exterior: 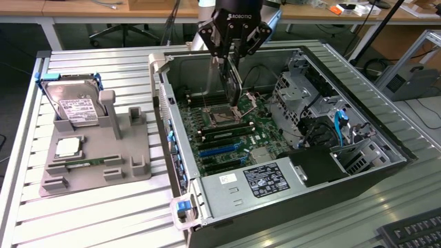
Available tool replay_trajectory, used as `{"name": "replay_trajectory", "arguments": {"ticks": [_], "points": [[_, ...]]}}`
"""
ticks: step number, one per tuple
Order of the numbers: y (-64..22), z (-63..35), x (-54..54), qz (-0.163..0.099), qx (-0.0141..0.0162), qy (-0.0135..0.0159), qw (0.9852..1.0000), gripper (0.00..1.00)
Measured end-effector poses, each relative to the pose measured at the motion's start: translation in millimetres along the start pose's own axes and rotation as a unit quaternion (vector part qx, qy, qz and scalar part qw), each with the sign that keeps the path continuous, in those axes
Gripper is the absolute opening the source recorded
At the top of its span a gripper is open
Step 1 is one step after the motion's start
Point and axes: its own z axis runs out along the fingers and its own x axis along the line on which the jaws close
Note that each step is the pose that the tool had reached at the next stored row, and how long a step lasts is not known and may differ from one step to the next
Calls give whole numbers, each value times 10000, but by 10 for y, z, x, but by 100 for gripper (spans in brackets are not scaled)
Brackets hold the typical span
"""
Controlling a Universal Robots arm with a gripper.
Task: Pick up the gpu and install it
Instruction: 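Pick up the gpu and move the gpu toward the slot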
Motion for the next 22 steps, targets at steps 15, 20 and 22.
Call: {"name": "replay_trajectory", "arguments": {"ticks": [15,20,22], "points": [[6,11,-77,0,4,0,10000,27],[9,16,-107,0,6,-1,10000,27],[10,18,-118,0,7,-1,10000,27]]}}
